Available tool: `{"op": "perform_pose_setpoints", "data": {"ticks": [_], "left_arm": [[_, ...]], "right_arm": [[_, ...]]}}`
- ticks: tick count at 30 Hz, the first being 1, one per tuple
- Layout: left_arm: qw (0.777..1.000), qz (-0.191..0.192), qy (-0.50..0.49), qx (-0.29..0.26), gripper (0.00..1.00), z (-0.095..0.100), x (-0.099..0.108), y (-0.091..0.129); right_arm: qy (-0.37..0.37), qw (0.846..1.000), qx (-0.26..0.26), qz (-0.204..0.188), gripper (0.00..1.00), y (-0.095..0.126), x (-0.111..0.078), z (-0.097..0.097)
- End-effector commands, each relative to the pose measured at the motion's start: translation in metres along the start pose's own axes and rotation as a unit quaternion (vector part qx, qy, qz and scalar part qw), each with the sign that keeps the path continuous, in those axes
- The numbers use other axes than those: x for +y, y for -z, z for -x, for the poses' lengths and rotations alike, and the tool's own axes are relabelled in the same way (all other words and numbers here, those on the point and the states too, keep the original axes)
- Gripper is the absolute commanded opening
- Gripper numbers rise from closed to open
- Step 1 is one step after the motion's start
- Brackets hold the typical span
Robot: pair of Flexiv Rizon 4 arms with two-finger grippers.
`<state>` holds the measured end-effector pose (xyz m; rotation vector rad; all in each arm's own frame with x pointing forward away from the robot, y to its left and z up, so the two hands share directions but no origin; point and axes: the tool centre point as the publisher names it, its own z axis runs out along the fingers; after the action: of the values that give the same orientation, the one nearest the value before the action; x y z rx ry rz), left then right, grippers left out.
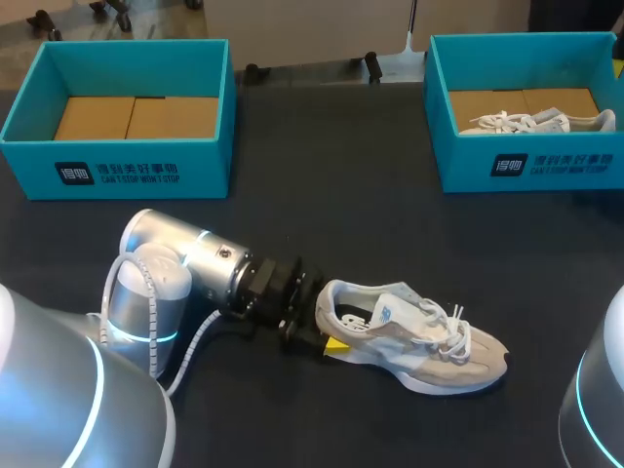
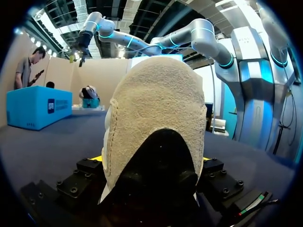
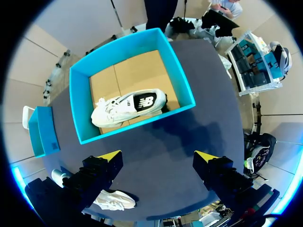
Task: Take the shoe out of the shoebox, open the shoe tongue, remove and reinsert the insole, then place the shoe into the shoebox
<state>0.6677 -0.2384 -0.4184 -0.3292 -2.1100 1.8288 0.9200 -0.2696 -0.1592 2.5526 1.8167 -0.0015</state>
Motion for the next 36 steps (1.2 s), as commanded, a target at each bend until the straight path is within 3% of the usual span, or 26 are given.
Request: {"op": "perform_pose_setpoints", "data": {"ticks": [1, 24, 36], "left_arm": [[1.000, -0.011, -0.003, -0.011, 0.00, -0.001, 0.005, 0.001], [0.990, -0.037, 0.011, -0.134, 0.00, -0.008, 0.011, 0.061], [0.988, -0.044, 0.006, -0.149, 0.00, -0.008, 0.006, 0.067]], "right_arm": [[0.000, 1.000, 0.000, 0.000, 1.00, 0.000, 0.000, 0.000], [0.000, 1.000, 0.000, 0.000, 1.00, 0.000, 0.000, 0.000], [0.000, 1.000, 0.000, 0.000, 1.00, 0.000, 0.000, 0.000]]}}
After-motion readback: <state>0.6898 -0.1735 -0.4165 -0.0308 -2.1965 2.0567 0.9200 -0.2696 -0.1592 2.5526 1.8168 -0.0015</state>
